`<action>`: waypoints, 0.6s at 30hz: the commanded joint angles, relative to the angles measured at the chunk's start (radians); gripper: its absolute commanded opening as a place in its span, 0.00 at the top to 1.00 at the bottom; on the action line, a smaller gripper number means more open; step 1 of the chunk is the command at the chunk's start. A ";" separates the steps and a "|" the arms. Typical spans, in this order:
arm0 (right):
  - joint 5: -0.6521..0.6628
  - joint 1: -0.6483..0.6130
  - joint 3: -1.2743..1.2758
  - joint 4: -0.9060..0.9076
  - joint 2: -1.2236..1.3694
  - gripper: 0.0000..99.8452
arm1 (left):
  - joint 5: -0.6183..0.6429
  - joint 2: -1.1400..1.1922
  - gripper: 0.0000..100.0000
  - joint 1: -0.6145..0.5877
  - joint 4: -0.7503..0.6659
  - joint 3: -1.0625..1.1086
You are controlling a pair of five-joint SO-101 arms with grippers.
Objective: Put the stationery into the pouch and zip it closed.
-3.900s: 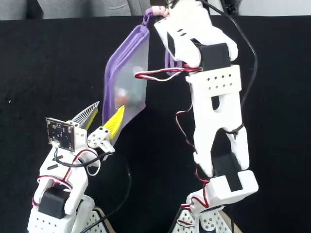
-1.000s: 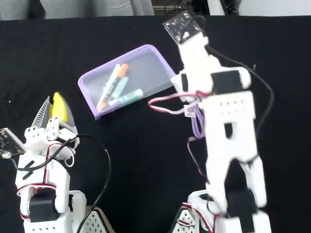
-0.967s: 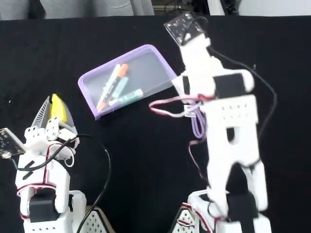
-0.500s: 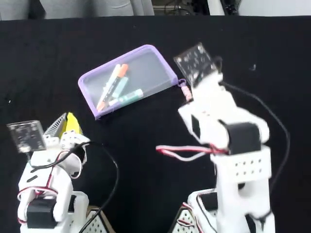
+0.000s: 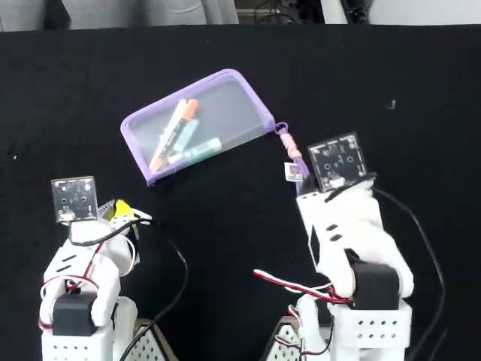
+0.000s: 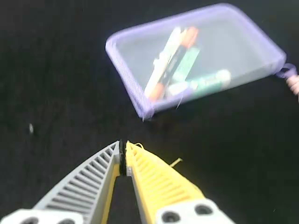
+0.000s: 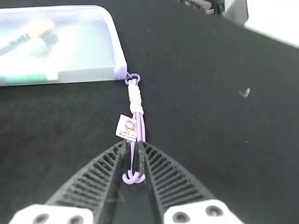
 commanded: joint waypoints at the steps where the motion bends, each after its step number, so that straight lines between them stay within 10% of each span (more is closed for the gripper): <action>1: -0.005 0.035 0.140 -0.077 -0.073 0.98 | -0.014 0.002 0.97 0.015 0.002 0.071; 18: -0.009 0.144 0.713 -0.051 -0.562 0.98 | -0.190 0.003 0.97 0.004 0.015 0.312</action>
